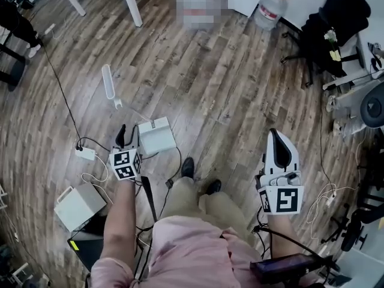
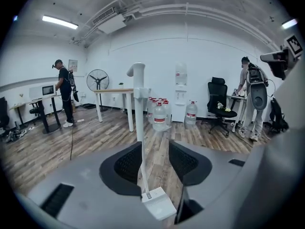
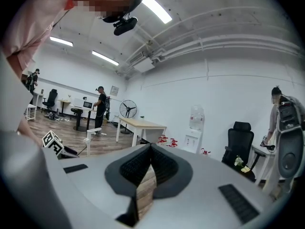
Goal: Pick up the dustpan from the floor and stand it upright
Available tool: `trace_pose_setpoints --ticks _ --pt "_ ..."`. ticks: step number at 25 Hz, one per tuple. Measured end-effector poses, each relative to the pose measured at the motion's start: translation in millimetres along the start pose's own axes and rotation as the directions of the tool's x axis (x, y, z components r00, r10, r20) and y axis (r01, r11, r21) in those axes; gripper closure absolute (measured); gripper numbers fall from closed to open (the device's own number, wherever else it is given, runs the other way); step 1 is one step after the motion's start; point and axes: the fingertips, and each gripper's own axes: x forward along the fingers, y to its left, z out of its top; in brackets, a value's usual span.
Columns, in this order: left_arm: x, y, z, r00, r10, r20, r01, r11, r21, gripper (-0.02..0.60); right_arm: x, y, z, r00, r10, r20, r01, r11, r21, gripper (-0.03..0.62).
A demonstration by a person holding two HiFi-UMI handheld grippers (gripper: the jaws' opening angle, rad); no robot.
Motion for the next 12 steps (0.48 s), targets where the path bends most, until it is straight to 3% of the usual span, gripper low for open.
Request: trace_pose_setpoints --ticks 6,10,12 --pt "-43.0 -28.1 -11.4 1.0 -0.01 -0.007 0.01 1.0 -0.014 0.403 -16.8 4.3 5.7 0.999 0.016 0.027 -0.016 1.0 0.016 0.592" --pt "-83.0 -75.4 24.5 0.994 -0.08 0.068 0.079 0.997 0.013 0.403 -44.2 4.3 20.0 0.998 0.018 0.067 -0.02 0.999 0.035 0.592" --pt "-106.4 -108.7 56.0 0.981 -0.14 0.133 0.137 0.99 0.031 0.403 -63.7 1.4 24.9 0.997 0.007 0.083 -0.011 0.999 0.053 0.592"
